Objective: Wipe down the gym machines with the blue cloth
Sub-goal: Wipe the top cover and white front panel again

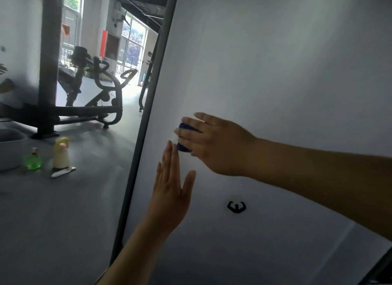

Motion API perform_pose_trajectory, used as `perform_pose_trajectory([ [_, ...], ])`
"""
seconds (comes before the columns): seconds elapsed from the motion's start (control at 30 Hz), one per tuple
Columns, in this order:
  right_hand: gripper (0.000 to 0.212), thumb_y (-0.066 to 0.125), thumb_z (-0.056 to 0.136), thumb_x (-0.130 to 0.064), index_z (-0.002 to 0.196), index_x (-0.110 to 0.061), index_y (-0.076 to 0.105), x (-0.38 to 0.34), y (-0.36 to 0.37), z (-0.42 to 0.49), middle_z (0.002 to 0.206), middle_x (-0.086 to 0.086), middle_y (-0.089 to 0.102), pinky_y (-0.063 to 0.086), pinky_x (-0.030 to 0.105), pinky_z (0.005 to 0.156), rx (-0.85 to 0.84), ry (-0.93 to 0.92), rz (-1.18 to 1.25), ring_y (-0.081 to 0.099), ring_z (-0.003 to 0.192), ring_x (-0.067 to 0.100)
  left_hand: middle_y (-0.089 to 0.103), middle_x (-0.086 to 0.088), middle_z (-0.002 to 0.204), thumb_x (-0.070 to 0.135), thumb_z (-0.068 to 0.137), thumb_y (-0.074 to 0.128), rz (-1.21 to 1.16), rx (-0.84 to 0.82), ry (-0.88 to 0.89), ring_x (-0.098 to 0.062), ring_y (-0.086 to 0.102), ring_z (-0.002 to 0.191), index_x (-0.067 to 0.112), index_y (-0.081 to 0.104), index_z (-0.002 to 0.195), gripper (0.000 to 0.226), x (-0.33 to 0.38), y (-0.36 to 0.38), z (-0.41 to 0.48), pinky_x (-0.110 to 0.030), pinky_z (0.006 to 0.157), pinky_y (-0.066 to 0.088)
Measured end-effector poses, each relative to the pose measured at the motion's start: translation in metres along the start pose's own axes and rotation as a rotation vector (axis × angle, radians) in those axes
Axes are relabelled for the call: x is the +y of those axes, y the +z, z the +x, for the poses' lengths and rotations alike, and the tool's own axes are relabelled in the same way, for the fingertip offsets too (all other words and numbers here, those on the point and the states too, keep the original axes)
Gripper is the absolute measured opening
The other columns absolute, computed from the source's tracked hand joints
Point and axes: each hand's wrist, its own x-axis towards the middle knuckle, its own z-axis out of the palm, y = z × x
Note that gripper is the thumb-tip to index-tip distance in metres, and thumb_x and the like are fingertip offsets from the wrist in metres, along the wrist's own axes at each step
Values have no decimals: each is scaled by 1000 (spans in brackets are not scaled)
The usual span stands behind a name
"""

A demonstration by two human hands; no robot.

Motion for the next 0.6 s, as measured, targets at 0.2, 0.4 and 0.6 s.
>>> perform_pose_trajectory([
  [0.2,53,33,115,-30,162,-7,45,46,-13,25,172,15,39,18,57,133,107,398,-28,30,160,42,-28,24,176,56,116,33,13,-36,-45,0,-20,164,35,-20,171,80,-3,-1,-12,-47,139,5],
  [0.4,53,31,113,-34,157,-16,55,21,-1,40,168,11,45,24,57,130,-21,79,-76,36,158,39,-24,25,177,58,115,34,11,-49,-75,3,-17,164,36,-16,172,80,-11,-3,-17,-47,138,10],
  [0.6,52,38,113,-32,157,-8,53,24,-4,46,168,12,44,19,58,132,26,260,-36,32,159,42,-23,26,177,59,115,32,-28,-33,-105,3,-15,164,36,-15,173,78,-8,0,-19,-47,138,13],
])
